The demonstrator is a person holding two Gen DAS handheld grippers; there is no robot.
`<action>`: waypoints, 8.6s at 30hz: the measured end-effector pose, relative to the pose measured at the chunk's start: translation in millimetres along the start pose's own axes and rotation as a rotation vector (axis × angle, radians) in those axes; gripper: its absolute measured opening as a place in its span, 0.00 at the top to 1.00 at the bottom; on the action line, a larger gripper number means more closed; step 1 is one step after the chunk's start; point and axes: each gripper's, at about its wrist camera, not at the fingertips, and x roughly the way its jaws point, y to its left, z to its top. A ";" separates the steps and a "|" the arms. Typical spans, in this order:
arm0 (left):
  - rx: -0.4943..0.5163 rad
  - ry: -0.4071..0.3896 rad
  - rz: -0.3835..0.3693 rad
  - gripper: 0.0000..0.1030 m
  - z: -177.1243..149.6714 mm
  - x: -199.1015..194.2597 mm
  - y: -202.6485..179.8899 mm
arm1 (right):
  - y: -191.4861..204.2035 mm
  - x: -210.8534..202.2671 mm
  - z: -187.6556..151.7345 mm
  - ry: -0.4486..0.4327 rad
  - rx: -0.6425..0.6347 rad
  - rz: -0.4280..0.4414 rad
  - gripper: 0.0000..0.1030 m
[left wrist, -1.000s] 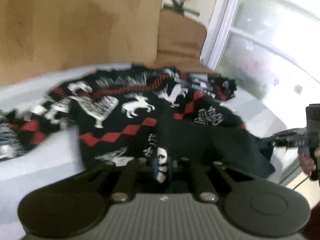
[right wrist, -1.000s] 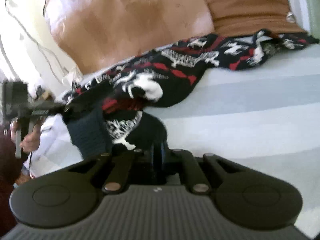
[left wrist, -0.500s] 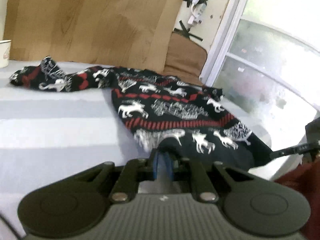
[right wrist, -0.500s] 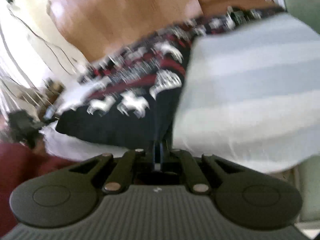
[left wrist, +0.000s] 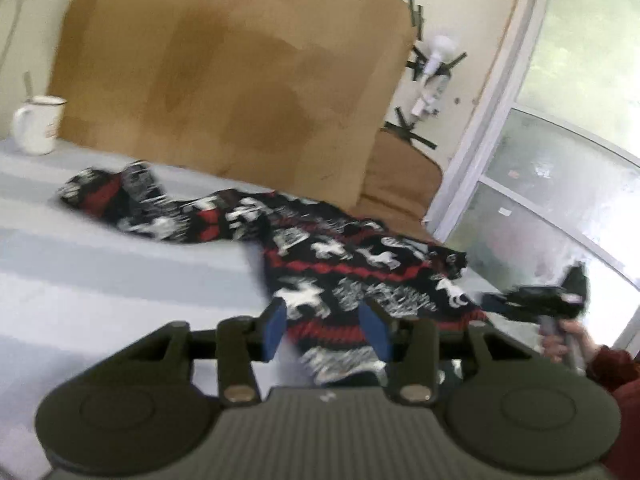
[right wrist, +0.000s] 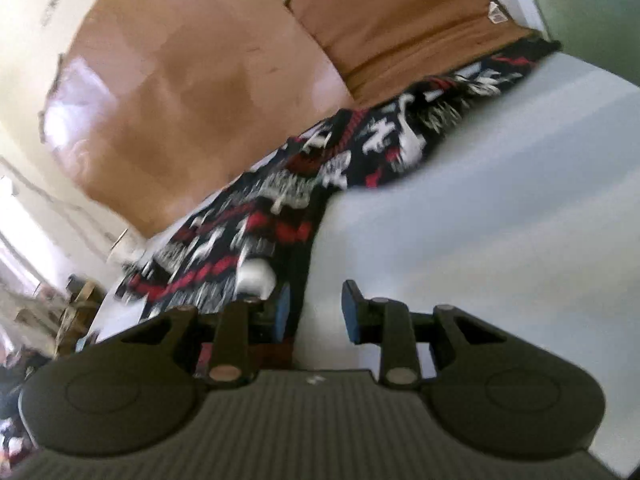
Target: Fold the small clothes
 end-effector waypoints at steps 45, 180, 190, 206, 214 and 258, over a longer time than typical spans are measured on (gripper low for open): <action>-0.277 0.219 -0.124 0.22 -40.7 31.6 9.9 | 0.1 -15.4 9.1 0.054 -0.099 -0.018 0.57; 0.158 0.237 0.215 0.44 95.6 337.8 -2.6 | -74.8 38.0 173.0 -0.271 -0.185 -0.390 0.77; 0.184 0.231 0.225 0.40 91.7 339.6 -5.9 | -189.1 -3.3 191.3 -0.349 0.274 -0.444 0.69; 0.184 0.230 0.214 0.34 91.3 339.5 -5.9 | -158.3 -36.6 224.3 -0.642 0.182 -0.586 0.93; 0.103 0.175 0.179 0.23 108.0 320.9 3.6 | -55.4 -66.4 230.7 -0.662 0.017 -0.364 0.93; -0.022 0.175 0.120 0.12 128.5 253.0 23.7 | 59.0 93.7 98.6 -0.197 -0.166 -0.126 0.57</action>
